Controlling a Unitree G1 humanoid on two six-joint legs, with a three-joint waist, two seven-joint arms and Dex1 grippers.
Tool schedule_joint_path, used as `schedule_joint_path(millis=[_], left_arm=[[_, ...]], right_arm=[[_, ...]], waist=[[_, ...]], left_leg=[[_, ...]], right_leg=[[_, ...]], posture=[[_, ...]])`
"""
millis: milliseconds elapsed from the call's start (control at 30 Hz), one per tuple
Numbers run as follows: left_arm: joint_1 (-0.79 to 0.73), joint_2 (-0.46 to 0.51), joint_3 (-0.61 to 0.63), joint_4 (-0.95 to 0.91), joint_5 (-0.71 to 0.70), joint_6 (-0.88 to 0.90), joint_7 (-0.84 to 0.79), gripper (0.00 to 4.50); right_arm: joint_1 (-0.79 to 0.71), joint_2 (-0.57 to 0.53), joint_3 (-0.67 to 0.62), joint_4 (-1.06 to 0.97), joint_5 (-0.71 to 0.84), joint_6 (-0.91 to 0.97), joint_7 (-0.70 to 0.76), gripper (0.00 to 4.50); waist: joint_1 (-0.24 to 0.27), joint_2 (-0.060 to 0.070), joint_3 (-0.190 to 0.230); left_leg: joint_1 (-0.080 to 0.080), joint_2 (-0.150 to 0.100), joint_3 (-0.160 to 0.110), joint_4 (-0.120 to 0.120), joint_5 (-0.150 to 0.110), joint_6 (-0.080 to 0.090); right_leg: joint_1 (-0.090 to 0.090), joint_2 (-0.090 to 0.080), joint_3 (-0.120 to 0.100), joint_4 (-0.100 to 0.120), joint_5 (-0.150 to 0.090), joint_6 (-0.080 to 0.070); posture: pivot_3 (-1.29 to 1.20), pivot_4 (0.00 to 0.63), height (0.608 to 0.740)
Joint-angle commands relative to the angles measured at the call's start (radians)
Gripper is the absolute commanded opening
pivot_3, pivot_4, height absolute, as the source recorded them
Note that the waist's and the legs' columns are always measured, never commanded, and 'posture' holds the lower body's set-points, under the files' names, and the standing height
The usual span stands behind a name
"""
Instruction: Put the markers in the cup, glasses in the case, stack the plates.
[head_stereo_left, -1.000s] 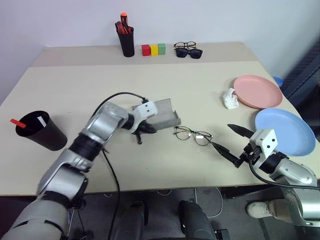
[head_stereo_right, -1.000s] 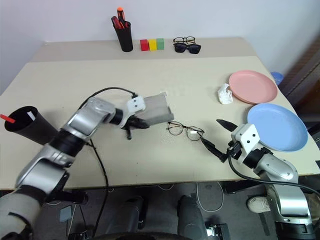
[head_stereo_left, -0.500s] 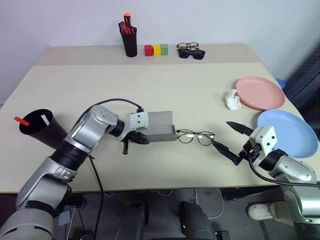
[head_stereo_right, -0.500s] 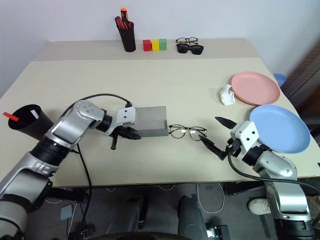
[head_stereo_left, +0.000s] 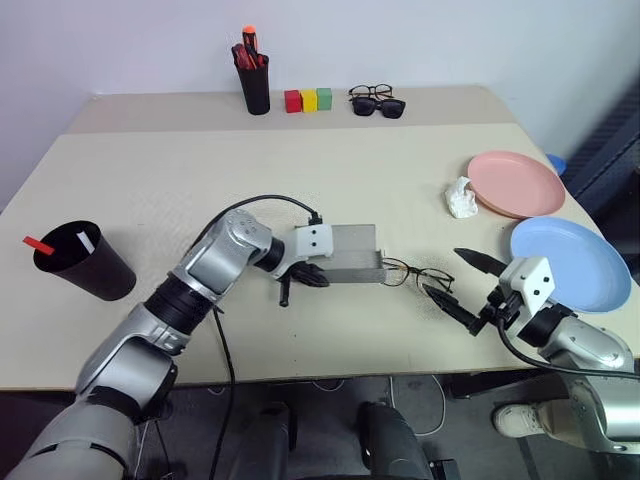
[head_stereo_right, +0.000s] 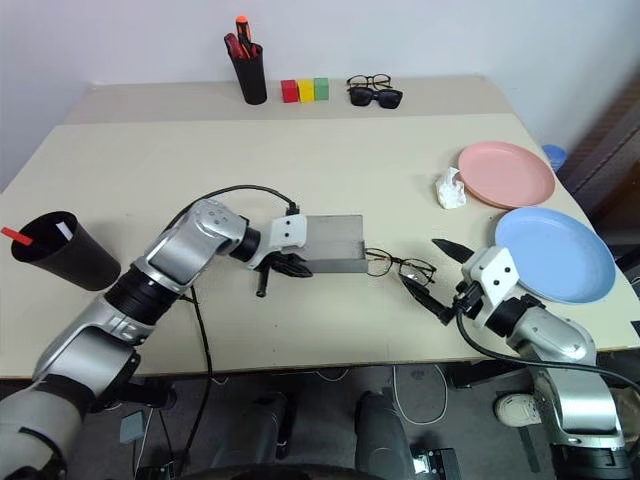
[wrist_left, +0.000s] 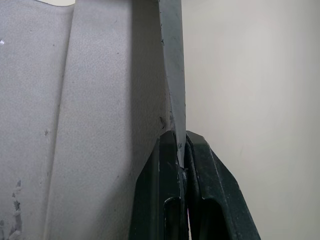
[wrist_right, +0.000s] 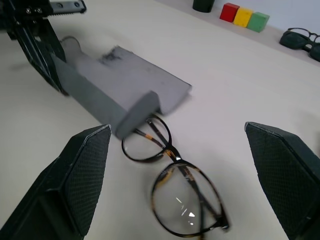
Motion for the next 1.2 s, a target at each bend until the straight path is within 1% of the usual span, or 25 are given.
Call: schedule_joint_path(millis=[33, 167, 400, 500, 567, 600, 733, 900, 1000, 1100, 1200], left_arm=[[0.014, 0.038, 0.031, 0.001, 0.016, -0.030, 0.001, 0.04], [0.045, 0.064, 0.030, -0.023, 0.021, -0.042, 0.006, 0.04], [0.058, 0.048, 0.031, -0.068, 0.014, -0.005, 0.007, 0.04], [0.054, 0.042, 0.032, -0.077, 0.013, 0.009, 0.012, 0.97], [0.055, 0.042, 0.032, -0.088, 0.005, 0.029, 0.003, 1.83], [0.055, 0.042, 0.031, -0.091, 0.005, 0.032, 0.002, 2.44], [0.060, 0.038, 0.038, -0.109, 0.000, 0.043, 0.005, 4.47], [0.063, 0.053, 0.074, -0.150, -0.026, 0.053, 0.002, 4.47], [0.080, 0.074, 0.148, -0.209, -0.076, 0.047, 0.012, 4.47], [0.175, 0.096, 0.286, -0.331, -0.158, 0.021, 0.055, 4.47], [0.285, 0.140, 0.369, -0.418, -0.203, -0.060, 0.049, 4.47]], right_arm=[[0.001, -0.023, -0.039, -0.029, 0.019, -0.008, 0.009, 4.39], [-0.009, -0.032, -0.046, -0.018, 0.021, -0.006, 0.015, 4.39], [-0.035, -0.049, -0.043, 0.005, 0.023, -0.004, 0.027, 4.39], [-0.033, -0.061, -0.039, 0.009, 0.021, -0.019, 0.056, 4.39], [-0.028, -0.084, -0.028, 0.001, 0.018, 0.023, 0.068, 4.39], [-0.029, -0.091, -0.024, -0.003, 0.021, 0.037, 0.074, 4.39], [-0.051, -0.120, -0.006, 0.002, 0.028, 0.083, 0.100, 4.39], [-0.142, -0.162, 0.050, 0.060, 0.035, 0.185, 0.147, 4.39], [-0.213, -0.181, 0.107, 0.127, 0.023, 0.232, 0.191, 4.39], [-0.296, -0.174, 0.176, 0.228, -0.006, 0.227, 0.243, 4.39], [-0.366, -0.165, 0.219, 0.321, -0.032, 0.209, 0.279, 4.39]], waist=[[0.002, 0.000, 0.000], [0.002, 0.000, 0.000], [0.002, 0.000, 0.000], [0.002, 0.000, 0.000], [0.002, 0.000, 0.000], [0.002, 0.000, 0.000], [0.001, 0.000, 0.000], [0.000, 0.000, 0.000], [0.000, 0.000, 0.000], [-0.005, 0.000, 0.000], [-0.003, 0.000, 0.000]], left_leg=[[0.000, 0.000, 0.000, 0.000, 0.000, 0.000], [0.000, 0.000, 0.000, 0.000, 0.000, 0.000], [0.000, 0.000, 0.000, 0.000, 0.000, 0.000], [0.000, 0.000, 0.000, 0.000, 0.000, 0.000], [0.000, 0.000, 0.000, 0.000, 0.000, 0.000], [0.000, 0.000, 0.000, 0.000, 0.000, 0.000], [0.000, 0.000, 0.000, 0.001, 0.000, 0.000], [0.000, 0.000, 0.000, 0.001, 0.000, 0.000], [0.000, 0.000, 0.000, 0.001, 0.000, 0.000], [0.000, 0.000, 0.000, 0.000, 0.000, 0.000], [0.000, 0.001, 0.001, 0.000, 0.000, 0.001]], right_leg=[[0.000, 0.000, 0.000, 0.000, 0.000, 0.000], [0.000, 0.000, 0.000, 0.000, 0.000, 0.000], [0.000, 0.000, 0.000, 0.000, 0.000, 0.000], [0.001, 0.000, 0.000, 0.000, 0.000, 0.000], [0.000, 0.000, 0.000, 0.000, 0.000, 0.000], [0.000, 0.000, 0.000, 0.000, 0.000, 0.000], [0.001, 0.000, 0.000, 0.000, 0.000, 0.000], [0.000, 0.000, 0.000, 0.000, 0.000, 0.000], [0.000, 0.000, 0.000, 0.000, 0.000, -0.001], [0.000, -0.001, 0.000, 0.000, 0.001, -0.002], [0.000, -0.001, 0.000, 0.000, 0.002, -0.002]], posture=[[0.00, 0.150, 0.740], [0.00, 0.150, 0.740], [0.00, 0.150, 0.740], [0.00, 0.150, 0.740], [0.00, 0.150, 0.740], [0.00, 0.150, 0.740], [0.00, 0.150, 0.740], [0.00, 0.150, 0.740], [0.00, 0.150, 0.740], [0.00, 0.150, 0.740], [0.00, 0.150, 0.740]])
